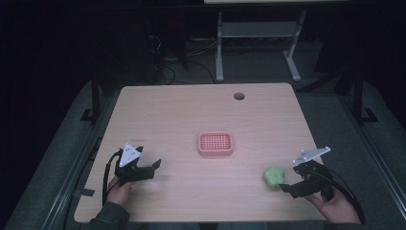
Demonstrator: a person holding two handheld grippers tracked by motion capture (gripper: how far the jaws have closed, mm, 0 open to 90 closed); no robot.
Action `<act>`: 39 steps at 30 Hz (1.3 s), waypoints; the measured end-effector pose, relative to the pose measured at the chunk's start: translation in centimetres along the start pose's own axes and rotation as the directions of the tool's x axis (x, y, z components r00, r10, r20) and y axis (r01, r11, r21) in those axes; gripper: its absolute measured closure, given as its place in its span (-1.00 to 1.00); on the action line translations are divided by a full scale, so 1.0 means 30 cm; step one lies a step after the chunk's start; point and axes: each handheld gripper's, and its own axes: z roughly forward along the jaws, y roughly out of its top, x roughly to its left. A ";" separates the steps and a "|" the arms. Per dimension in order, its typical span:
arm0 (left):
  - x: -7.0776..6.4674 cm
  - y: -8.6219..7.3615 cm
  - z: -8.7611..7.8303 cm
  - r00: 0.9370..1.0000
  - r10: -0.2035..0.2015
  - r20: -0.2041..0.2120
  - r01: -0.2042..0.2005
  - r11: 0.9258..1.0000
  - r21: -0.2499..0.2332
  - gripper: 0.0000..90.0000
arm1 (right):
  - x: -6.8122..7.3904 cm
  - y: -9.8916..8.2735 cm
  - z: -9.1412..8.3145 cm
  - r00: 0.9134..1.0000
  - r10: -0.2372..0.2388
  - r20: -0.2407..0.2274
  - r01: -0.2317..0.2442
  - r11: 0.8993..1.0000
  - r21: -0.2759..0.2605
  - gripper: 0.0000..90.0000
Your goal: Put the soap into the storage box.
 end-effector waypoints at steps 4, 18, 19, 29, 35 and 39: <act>0.002 0.000 -0.001 1.000 0.000 -0.002 0.000 1.000 -0.001 -0.68 | 0.009 0.033 0.002 0.999 -0.033 -0.004 0.034 0.999 0.025 -0.63; 0.001 -0.001 0.000 1.000 -0.005 0.002 0.005 1.000 0.000 -0.68 | 0.015 0.074 0.046 0.998 -0.069 -0.011 0.069 0.995 0.068 -0.64; 0.000 -0.001 0.000 1.000 -0.005 0.002 0.005 1.000 -0.002 -0.68 | 0.013 0.081 0.052 0.997 -0.073 -0.012 0.074 0.994 0.081 -0.64; 0.000 -0.001 -0.001 1.000 -0.008 0.001 0.008 1.000 -0.003 -0.68 | 0.020 0.107 0.082 0.996 -0.088 -0.018 0.090 0.989 0.117 -0.64; 0.002 0.000 -0.002 1.000 -0.006 -0.001 0.006 1.000 -0.003 -0.68 | 0.020 0.126 0.100 0.996 -0.092 -0.018 0.093 0.987 0.131 -0.64; 0.003 0.000 -0.003 1.000 -0.005 -0.001 0.005 1.000 -0.005 -0.68 | 0.018 0.134 0.115 0.995 -0.096 -0.020 0.098 0.985 0.142 -0.64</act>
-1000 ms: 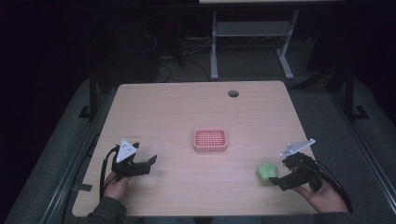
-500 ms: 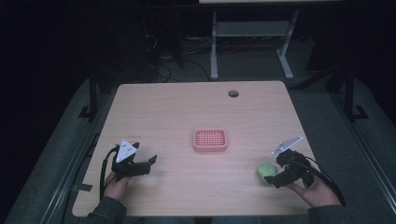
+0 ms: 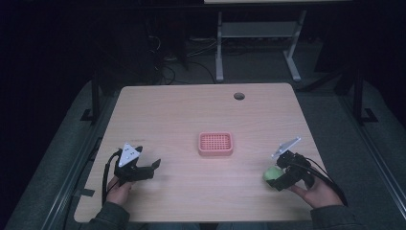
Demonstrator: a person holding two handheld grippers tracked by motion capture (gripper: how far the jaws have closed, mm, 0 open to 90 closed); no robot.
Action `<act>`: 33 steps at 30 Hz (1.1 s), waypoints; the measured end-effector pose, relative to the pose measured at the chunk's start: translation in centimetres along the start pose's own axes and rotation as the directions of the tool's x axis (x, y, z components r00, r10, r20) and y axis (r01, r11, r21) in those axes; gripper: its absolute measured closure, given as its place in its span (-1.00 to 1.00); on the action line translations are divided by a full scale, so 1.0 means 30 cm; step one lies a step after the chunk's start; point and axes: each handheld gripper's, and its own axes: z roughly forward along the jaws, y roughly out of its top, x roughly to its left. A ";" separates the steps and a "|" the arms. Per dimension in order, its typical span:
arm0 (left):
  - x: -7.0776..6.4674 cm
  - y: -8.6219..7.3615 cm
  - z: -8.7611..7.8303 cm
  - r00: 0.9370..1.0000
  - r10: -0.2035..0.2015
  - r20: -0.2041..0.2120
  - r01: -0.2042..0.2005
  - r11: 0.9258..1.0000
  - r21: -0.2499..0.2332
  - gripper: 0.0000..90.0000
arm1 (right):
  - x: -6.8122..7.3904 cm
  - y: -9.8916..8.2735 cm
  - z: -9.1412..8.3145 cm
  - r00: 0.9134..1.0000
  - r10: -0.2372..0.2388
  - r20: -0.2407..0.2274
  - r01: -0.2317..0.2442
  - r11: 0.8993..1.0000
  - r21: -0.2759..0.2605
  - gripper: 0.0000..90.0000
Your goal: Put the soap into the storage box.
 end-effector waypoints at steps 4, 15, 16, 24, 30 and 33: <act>0.000 0.000 0.000 1.000 -0.004 0.001 0.004 1.000 -0.003 -0.68 | 0.001 0.006 0.016 1.000 0.003 -0.003 -0.003 1.000 0.014 -0.64; 0.000 0.000 -0.001 1.000 -0.006 0.001 0.006 1.000 -0.004 -0.68 | -0.006 0.016 0.075 1.000 -0.008 0.003 0.007 0.996 0.086 -0.64; 0.000 0.000 -0.001 1.000 -0.006 0.001 0.006 1.000 -0.004 -0.68 | -0.006 0.016 0.081 1.000 -0.010 -0.001 0.010 0.996 0.092 -0.64; 0.001 0.000 -0.001 1.000 -0.006 0.001 0.006 1.000 -0.004 -0.68 | -0.008 0.021 0.098 1.000 -0.022 0.000 0.022 0.993 0.119 -0.64; 0.001 0.000 -0.002 1.000 -0.004 0.001 0.004 1.000 -0.004 -0.68 | -0.010 0.022 0.111 1.000 -0.025 -0.004 0.025 0.991 0.135 -0.64; 0.001 0.000 -0.002 1.000 -0.004 0.001 0.004 1.000 -0.003 -0.68 | -0.013 0.021 0.118 1.000 -0.023 -0.005 0.023 0.989 0.143 -0.63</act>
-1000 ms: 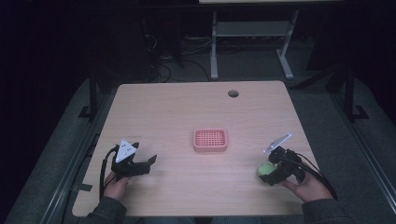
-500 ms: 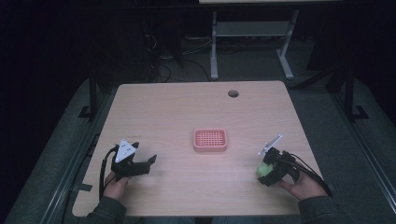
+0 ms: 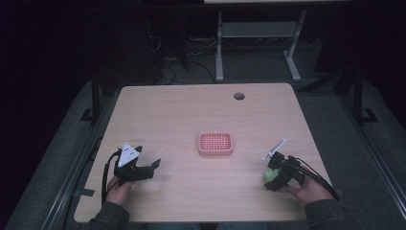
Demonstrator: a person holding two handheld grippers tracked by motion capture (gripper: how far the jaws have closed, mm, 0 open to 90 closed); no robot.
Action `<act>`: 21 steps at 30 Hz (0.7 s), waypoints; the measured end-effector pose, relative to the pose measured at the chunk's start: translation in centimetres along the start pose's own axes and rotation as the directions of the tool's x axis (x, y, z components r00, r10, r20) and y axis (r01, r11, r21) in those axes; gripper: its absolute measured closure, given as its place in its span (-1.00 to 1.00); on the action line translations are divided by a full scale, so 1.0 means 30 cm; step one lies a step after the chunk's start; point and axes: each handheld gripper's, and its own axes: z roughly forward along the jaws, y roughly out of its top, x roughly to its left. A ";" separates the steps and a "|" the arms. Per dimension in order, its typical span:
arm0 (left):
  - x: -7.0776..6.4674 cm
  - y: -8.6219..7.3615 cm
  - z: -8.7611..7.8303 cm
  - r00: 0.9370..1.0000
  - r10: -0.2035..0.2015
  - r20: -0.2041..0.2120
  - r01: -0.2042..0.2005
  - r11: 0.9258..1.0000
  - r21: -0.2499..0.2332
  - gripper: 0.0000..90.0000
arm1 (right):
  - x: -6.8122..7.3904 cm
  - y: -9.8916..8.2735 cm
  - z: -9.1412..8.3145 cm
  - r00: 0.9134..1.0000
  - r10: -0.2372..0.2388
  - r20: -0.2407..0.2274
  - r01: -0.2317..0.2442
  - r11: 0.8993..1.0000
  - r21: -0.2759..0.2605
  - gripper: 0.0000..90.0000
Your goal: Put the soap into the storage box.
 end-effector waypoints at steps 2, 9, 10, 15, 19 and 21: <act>0.000 0.000 0.000 1.000 0.000 0.000 0.000 1.000 0.000 -0.68 | -0.001 0.000 0.004 1.000 0.001 0.001 -0.001 1.000 0.003 -0.63; 0.001 0.000 0.000 1.000 0.003 0.001 -0.003 1.000 0.001 -0.68 | 0.001 0.002 0.011 1.000 -0.004 0.005 0.004 1.000 0.016 -0.56; 0.001 0.000 0.000 1.000 0.005 0.001 -0.005 1.000 0.001 -0.68 | 0.001 0.002 0.011 1.000 -0.004 0.005 0.004 1.000 0.016 -0.56; 0.001 0.000 0.000 1.000 0.005 0.001 -0.005 1.000 0.001 -0.68 | 0.003 0.005 0.010 1.000 -0.013 0.010 0.013 1.000 0.017 -0.50; -0.001 0.000 0.000 1.000 0.002 0.003 -0.002 1.000 0.000 -0.68 | 0.004 0.006 0.011 1.000 -0.015 0.013 0.015 1.000 0.021 -0.47; 0.000 0.000 0.000 1.000 0.001 0.002 -0.001 1.000 0.000 -0.68 | 0.004 0.006 0.011 1.000 -0.014 0.012 0.014 1.000 0.021 -0.47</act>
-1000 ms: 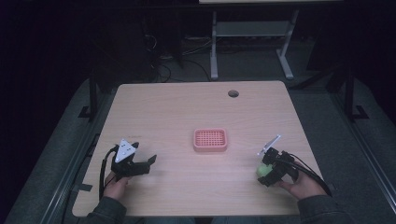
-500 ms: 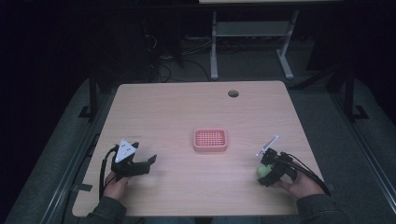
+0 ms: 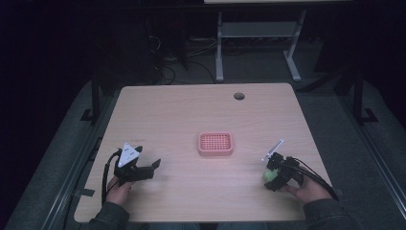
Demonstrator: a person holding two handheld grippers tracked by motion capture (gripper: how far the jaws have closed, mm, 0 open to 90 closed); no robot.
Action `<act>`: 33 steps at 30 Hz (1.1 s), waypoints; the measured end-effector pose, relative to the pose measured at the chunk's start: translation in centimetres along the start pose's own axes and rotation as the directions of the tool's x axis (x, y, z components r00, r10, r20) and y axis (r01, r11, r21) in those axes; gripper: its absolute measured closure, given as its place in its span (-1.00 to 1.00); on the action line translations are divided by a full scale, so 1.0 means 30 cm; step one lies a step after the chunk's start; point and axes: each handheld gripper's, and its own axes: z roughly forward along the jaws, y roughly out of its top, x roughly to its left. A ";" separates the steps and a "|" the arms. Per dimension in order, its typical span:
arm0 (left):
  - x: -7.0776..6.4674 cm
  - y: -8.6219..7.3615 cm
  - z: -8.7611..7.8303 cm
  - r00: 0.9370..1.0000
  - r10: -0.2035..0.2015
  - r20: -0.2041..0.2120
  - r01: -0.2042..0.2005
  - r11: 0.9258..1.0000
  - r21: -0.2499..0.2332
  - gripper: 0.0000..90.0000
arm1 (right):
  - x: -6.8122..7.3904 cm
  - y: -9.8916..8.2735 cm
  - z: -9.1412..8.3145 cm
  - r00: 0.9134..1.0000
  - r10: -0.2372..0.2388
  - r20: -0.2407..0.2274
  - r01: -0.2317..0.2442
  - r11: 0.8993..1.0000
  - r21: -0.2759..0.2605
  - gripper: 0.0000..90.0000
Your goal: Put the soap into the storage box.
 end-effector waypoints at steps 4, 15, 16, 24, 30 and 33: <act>-0.001 0.000 0.000 1.000 0.000 0.002 0.000 1.000 0.001 -0.68 | 0.001 0.000 0.000 1.000 0.004 0.002 -0.004 1.000 0.002 -0.46; -0.001 0.000 0.000 1.000 0.000 0.003 0.000 1.000 0.001 -0.68 | -0.003 -0.004 -0.001 1.000 0.010 -0.009 -0.010 1.000 -0.008 -0.45; -0.002 0.000 0.000 1.000 0.001 0.003 -0.001 1.000 0.001 -0.68 | -0.004 -0.004 -0.002 1.000 0.008 -0.011 -0.008 1.000 -0.005 -0.45; 0.000 0.000 -0.002 1.000 -0.002 0.000 0.002 1.000 -0.002 -0.68 | -0.012 -0.002 -0.002 1.000 0.010 -0.025 -0.010 1.000 -0.003 -0.44; 0.000 0.000 -0.001 1.000 0.000 0.001 0.000 1.000 0.000 -0.68 | -0.019 -0.008 -0.012 0.999 0.014 -0.042 -0.015 1.000 -0.019 -0.44; -0.001 0.000 -0.001 1.000 0.002 0.002 -0.002 1.000 -0.001 -0.68 | -0.018 -0.013 -0.012 0.999 0.010 -0.048 -0.011 1.000 -0.017 -0.44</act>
